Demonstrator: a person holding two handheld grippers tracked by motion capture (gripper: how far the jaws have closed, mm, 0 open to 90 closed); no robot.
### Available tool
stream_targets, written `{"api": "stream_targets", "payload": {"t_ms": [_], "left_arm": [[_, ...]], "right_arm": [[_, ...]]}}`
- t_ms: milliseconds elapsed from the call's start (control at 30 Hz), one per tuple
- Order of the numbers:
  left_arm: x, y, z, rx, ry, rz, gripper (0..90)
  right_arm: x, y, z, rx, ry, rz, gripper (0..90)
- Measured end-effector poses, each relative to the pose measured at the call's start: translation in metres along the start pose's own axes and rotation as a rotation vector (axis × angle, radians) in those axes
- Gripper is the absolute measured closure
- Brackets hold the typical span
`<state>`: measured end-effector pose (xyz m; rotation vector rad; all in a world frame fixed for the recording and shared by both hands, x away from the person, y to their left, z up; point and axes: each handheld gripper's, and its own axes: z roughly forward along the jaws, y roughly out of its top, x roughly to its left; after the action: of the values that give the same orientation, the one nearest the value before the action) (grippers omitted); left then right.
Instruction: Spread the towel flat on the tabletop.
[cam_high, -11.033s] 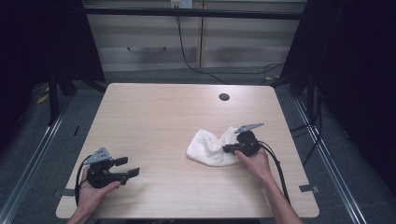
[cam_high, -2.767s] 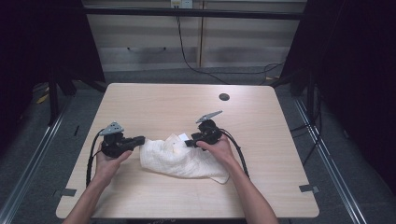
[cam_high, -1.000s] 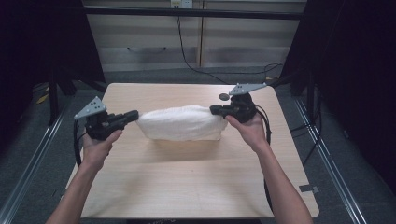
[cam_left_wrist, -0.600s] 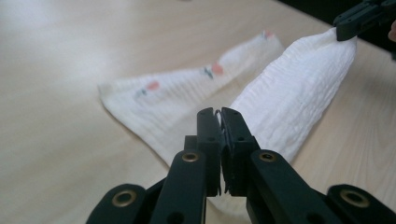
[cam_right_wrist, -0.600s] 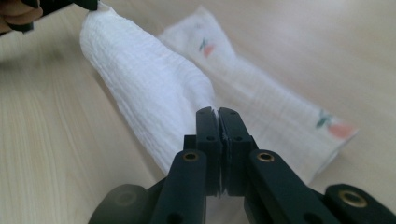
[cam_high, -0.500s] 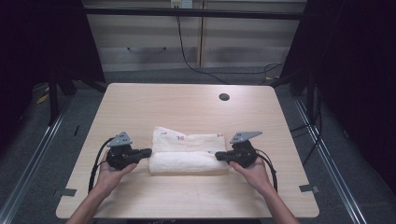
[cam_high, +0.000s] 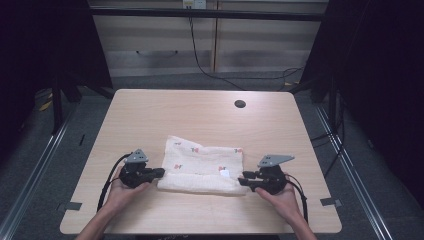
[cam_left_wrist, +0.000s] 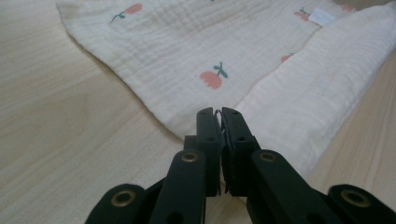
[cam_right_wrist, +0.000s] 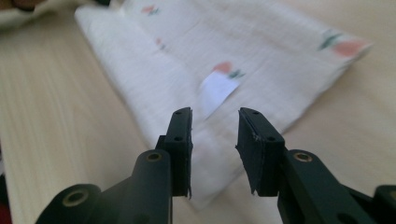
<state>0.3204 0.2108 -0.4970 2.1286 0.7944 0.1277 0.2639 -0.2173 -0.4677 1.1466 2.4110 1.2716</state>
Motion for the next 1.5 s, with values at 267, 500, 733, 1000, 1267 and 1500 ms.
{"api": "stream_targets", "payload": {"t_ms": [267,500,733,1000,1267,1500], "left_arm": [[0.000,0.000,-0.001,-0.006,-0.001,0.002,86.4],[-0.001,0.000,-0.004,-0.016,-0.005,0.003,86.2],[-0.004,0.002,-0.003,-0.024,-0.015,0.007,86.0],[-0.004,0.002,-0.003,-0.026,-0.014,0.006,86.0],[-0.003,0.003,-0.007,-0.044,-0.011,0.005,86.0],[-0.004,0.005,-0.012,-0.084,-0.019,0.002,86.4]], "right_arm": [[0.003,0.003,0.035,0.089,-0.007,-0.044,68.3],[0.005,0.004,0.043,0.085,0.024,-0.058,54.7],[0.005,0.009,0.047,0.074,0.045,-0.048,61.9],[0.012,0.007,0.065,0.135,0.066,-0.131,56.4],[0.020,0.004,0.067,0.115,0.045,-0.194,85.4],[0.003,0.011,0.047,0.018,0.053,-0.068,87.6]]}}
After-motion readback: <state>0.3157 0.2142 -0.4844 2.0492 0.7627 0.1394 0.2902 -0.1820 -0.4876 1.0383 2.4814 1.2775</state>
